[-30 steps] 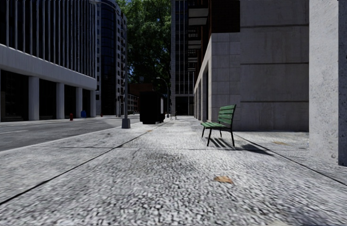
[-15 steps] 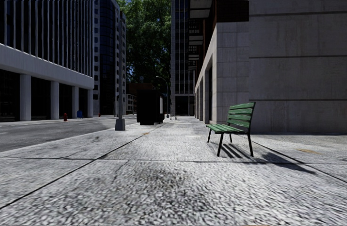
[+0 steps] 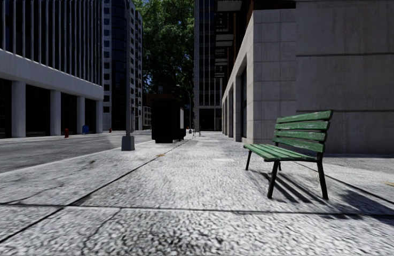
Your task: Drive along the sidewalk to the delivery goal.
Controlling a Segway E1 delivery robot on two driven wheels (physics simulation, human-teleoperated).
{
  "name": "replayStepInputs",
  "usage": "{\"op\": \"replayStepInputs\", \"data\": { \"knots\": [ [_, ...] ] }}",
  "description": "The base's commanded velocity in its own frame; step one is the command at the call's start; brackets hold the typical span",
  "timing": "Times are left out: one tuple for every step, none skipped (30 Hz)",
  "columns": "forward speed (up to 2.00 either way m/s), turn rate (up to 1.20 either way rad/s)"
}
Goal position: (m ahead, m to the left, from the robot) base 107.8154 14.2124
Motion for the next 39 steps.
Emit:
{"op": "replayStepInputs", "data": {
  "knots": [
    [2.0, 0.0],
    [2.0, 0.0],
    [2.0, 0.0],
    [2.0, 0.0],
    [2.0, 0.0],
    [2.0, 0.0],
    [2.0, 0.0],
    [2.0, 0.0],
    [2.0, 0.0],
    [2.0, 0.0],
    [2.0, 0.0],
    [2.0, 0.0],
    [2.0, 0.0],
    [2.0, 0.0],
    [2.0, 0.0],
    [2.0, 0.0],
    [2.0, 0.0],
    [2.0, 0.0],
    [2.0, 0.0],
    [2.0, 0.0],
    [2.0, 0.0],
    [2.0, 0.0],
    [2.0, 0.0],
    [2.0, 0.0],
    [2.0, 0.0],
    [2.0, 0.0],
    [2.0, 0.0],
    [2.0, 0.0],
    [2.0, 0.0],
    [2.0, 0.0],
    [2.0, 0.0],
    [2.0, 0.0],
    [2.0, 0.0],
    [2.0, -0.05],
    [2.0, -0.1],
    [2.0, -0.1],
    [2.0, -0.12],
    [2.0, -0.15],
    [2.0, -0.2]
  ]
}}
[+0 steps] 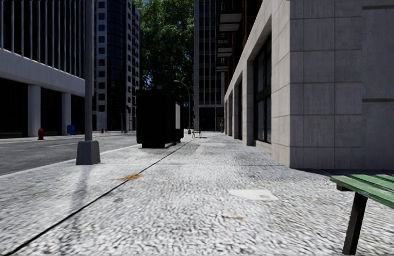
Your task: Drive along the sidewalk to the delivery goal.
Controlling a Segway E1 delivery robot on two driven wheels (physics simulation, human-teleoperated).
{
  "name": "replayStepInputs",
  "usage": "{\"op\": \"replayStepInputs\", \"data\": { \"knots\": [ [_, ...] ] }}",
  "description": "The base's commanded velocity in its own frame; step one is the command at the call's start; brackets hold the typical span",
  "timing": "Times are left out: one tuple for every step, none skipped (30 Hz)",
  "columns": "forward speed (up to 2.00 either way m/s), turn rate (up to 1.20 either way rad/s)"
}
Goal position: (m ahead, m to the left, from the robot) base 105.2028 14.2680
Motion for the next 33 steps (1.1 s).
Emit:
{"op": "replayStepInputs", "data": {
  "knots": [
    [2.0, -0.27],
    [2.0, -0.27],
    [2.0, -0.3],
    [2.0, -0.31],
    [2.0, -0.31],
    [2.0, -0.31],
    [2.0, -0.31],
    [2.0, -0.31],
    [2.0, -0.31],
    [2.0, -0.31],
    [2.0, -0.31],
    [2.0, -0.31],
    [2.0, -0.31],
    [2.0, -0.31],
    [2.0, -0.31],
    [2.0, -0.25],
    [2.0, -0.14],
    [2.0, -0.14],
    [2.0, -0.01],
    [2.0, 0.0],
    [2.0, 0.0],
    [2.0, 0.0],
    [2.0, 0.0],
    [2.0, 0.0],
    [2.0, 0.0],
    [2.0, 0.0],
    [2.0, 0.0],
    [2.0, 0.0],
    [2.0, 0.0],
    [2.0, 0.0],
    [2.0, 0.0],
    [2.0, 0.0],
    [2.0, 0.0]
  ]
}}
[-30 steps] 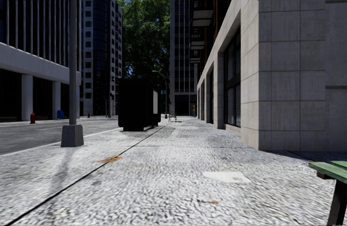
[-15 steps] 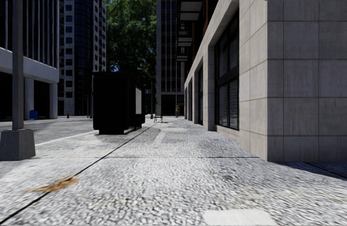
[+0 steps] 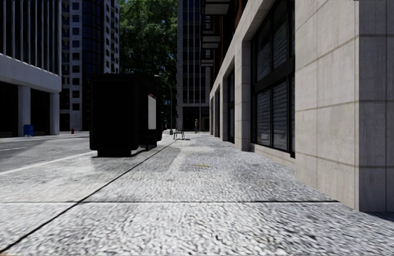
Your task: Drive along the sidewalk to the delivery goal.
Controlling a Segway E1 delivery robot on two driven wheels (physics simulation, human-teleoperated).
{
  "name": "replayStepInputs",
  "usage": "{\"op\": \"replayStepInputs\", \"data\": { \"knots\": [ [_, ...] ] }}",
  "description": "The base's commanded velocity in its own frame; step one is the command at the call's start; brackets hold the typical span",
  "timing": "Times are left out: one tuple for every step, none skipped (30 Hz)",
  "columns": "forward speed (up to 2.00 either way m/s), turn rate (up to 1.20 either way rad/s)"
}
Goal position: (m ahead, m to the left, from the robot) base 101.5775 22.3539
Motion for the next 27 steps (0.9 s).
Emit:
{"op": "replayStepInputs", "data": {
  "knots": [
    [2.0, 0.0],
    [2.0, 0.0],
    [2.0, 0.0],
    [2.0, 0.0],
    [2.0, 0.0],
    [2.0, 0.0],
    [2.0, 0.0],
    [2.0, -0.03],
    [2.0, -0.09],
    [2.0, -0.12],
    [2.0, -0.12],
    [2.0, -0.15],
    [2.0, -0.2],
    [2.0, -0.27],
    [2.0, -0.3],
    [2.0, -0.3],
    [2.0, -0.31],
    [2.0, -0.31],
    [2.0, -0.31],
    [2.0, -0.31],
    [2.0, -0.31],
    [2.0, -0.31],
    [2.0, -0.31],
    [2.0, 0.0],
    [2.0, 0.0],
    [2.0, 0.0],
    [2.0, 0.0]
  ]
}}
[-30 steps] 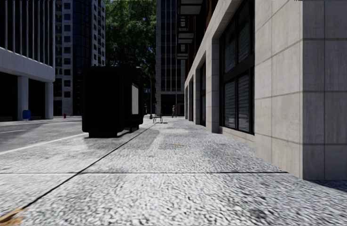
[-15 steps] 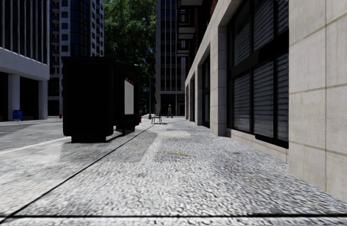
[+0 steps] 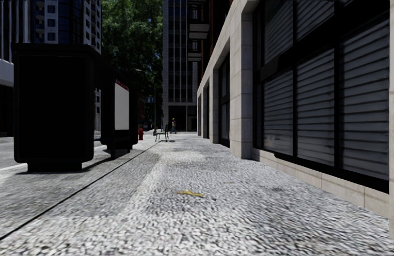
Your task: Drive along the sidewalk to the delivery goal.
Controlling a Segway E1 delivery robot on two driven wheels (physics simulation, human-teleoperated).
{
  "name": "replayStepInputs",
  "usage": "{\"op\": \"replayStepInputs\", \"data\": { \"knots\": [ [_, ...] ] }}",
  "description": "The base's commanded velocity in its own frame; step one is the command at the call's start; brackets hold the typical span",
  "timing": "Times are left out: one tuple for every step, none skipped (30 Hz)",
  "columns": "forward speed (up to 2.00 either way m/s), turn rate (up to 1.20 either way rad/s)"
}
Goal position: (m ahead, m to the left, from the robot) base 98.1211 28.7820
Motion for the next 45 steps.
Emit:
{"op": "replayStepInputs", "data": {
  "knots": [
    [2.0, 0.0],
    [2.0, 0.0],
    [2.0, 0.0],
    [2.0, 0.0],
    [2.0, 0.0],
    [2.0, 0.0],
    [2.0, 0.0],
    [2.0, 0.0],
    [2.0, 0.0],
    [2.0, 0.0],
    [2.0, 0.0],
    [2.0, 0.01],
    [2.0, 0.06],
    [2.0, 0.06],
    [2.0, 0.1],
    [2.0, 0.11],
    [2.0, 0.12],
    [2.0, 0.12],
    [2.0, 0.12],
    [2.0, 0.12],
    [2.0, 0.12],
    [2.0, 0.12],
    [2.0, 0.12],
    [2.0, 0.12],
    [2.0, 0.12],
    [2.0, 0.12],
    [2.0, 0.12],
    [2.0, 0.12],
    [2.0, 0.12],
    [2.0, 0.12],
    [2.0, 0.12],
    [2.0, 0.12],
    [2.0, 0.13],
    [2.0, 0.16],
    [2.0, 0.16],
    [2.0, 0.17],
    [2.0, 0.17],
    [2.0, 0.17],
    [2.0, 0.17],
    [2.0, 0.17],
    [2.0, 0.17],
    [2.0, 0.17],
    [2.0, 0.18],
    [2.0, 0.18],
    [2.0, 0.19]
  ]
}}
